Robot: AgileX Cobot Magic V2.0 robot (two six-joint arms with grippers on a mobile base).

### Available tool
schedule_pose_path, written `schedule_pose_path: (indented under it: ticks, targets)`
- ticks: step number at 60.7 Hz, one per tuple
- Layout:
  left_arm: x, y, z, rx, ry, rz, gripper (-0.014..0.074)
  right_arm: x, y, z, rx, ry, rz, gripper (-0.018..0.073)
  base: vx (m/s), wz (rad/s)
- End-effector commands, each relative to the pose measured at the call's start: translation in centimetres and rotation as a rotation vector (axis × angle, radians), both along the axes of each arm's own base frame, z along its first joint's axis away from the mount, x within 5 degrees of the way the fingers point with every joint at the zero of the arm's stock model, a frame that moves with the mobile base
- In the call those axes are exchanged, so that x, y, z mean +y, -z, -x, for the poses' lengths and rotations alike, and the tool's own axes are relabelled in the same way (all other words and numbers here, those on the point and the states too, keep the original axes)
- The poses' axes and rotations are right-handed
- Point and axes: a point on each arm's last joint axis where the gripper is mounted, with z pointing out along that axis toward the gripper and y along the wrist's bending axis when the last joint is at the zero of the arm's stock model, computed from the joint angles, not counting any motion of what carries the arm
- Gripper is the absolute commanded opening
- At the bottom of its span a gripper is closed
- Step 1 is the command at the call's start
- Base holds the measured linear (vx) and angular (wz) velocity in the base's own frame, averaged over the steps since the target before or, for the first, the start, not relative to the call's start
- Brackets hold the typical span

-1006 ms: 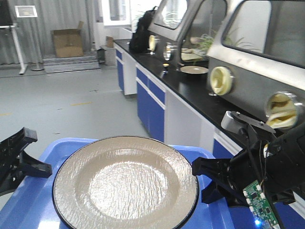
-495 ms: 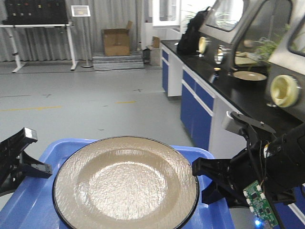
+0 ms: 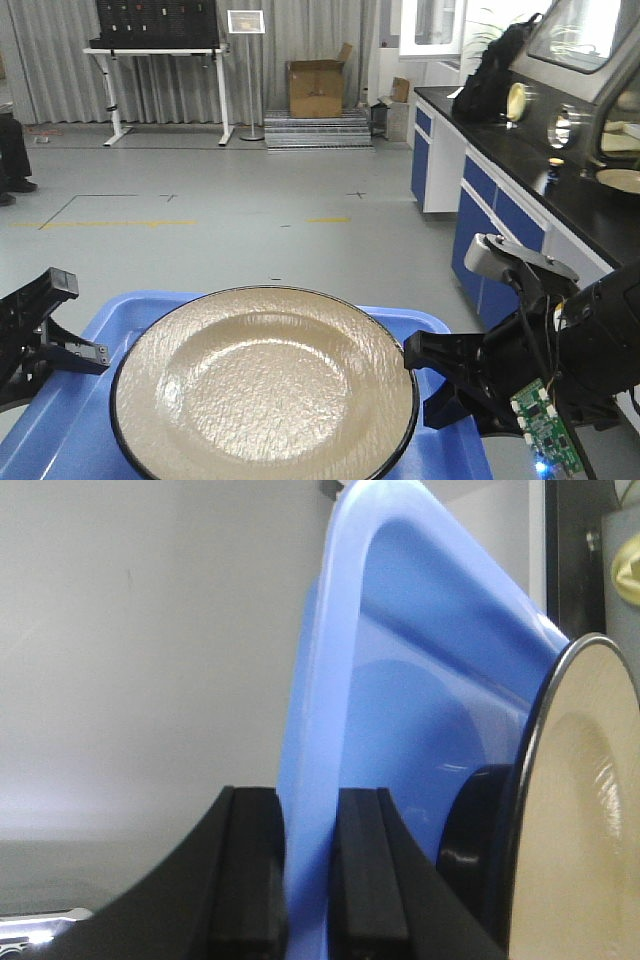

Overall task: Place disk in tray to left cabinet
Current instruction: 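Hold the tray with both grippers while the base backs and turns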

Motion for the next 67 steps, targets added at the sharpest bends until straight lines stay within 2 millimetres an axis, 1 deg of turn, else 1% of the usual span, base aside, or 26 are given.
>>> schedule_pose_path:
  ticks: [1, 25, 67]
  targets:
    - [-2.47, -3.52, 1.66, -0.007, 0.075, 0.299, 0.0000, 2.01, -3.29, 0.80, -0.076, -0.010, -0.257, -0.0004, 0.36, 0.17]
    - [-2.48, -3.52, 1.66, -0.006, 0.076, 0.299, 0.0000, 2.01, -3.29, 0.80, -0.076, -0.010, -0.257, -0.0004, 0.45, 0.09]
    - [-2.48, -3.52, 1.68, -0.005, 0.077, 0.299, 0.0000, 2.01, -3.29, 0.80, -0.076, -0.010, -0.257, -0.0004, 0.55, 0.00]
